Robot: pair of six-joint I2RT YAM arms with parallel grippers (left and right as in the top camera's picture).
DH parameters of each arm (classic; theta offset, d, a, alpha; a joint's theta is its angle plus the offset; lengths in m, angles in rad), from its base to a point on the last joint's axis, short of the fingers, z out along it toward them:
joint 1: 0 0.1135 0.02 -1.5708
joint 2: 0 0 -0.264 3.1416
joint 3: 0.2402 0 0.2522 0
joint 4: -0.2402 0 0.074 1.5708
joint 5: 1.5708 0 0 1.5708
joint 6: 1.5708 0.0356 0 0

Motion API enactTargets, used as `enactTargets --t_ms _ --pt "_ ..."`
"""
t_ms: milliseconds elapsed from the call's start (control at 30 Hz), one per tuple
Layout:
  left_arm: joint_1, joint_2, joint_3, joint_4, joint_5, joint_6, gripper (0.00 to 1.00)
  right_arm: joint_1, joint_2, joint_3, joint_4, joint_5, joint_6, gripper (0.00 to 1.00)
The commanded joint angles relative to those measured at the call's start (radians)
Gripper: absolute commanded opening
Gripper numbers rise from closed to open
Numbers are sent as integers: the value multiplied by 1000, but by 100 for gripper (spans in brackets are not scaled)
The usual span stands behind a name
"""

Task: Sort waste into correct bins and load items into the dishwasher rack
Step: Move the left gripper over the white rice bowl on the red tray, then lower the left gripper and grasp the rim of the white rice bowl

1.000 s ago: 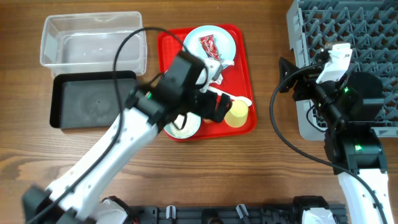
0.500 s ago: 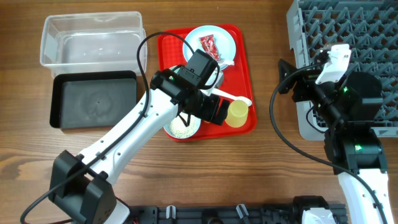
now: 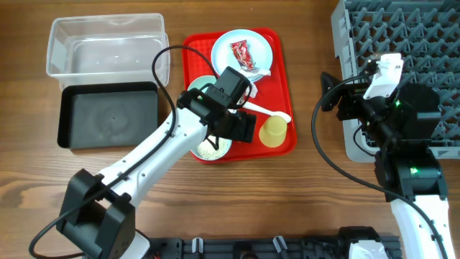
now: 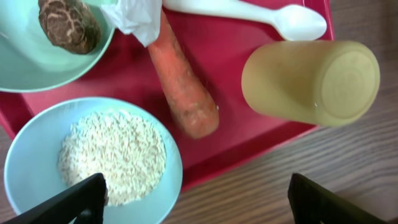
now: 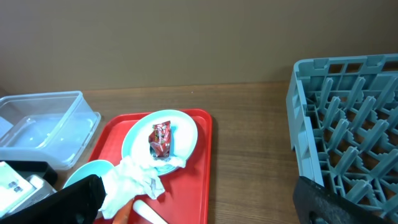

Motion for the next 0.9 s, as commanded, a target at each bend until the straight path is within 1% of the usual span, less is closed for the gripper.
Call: enactTargets --t_ms 0,233,267,300,333,567,633,700,867 --pt "2 18 -55 44 -20 -21 92 7 2 27 -12 -16 -13 100" --pt "2 47 -93 88 -19 -21 93 7 8 27 -45 10 -12 100" --pt "2 51 -93 90 -19 -21 94 7 9 27 -48 10 -13 100" --pt "1 56 -93 90 -17 -21 98 7 9 27 -52 10 -12 100" --pt "1 58 -93 90 -13 -21 100 7 9 27 -53 10 -12 100" --pt "3 60 -93 100 -8 -13 100 7 11 27 -90 10 -12 100" --pt "2 60 -93 96 -8 -13 98 7 13 27 -93 10 -12 100" --pt "1 60 -93 96 -8 -13 100 7 14 27 -96 10 -12 100" --pt "1 61 -93 93 -9 -19 100 7 14 27 -96 10 -12 100"
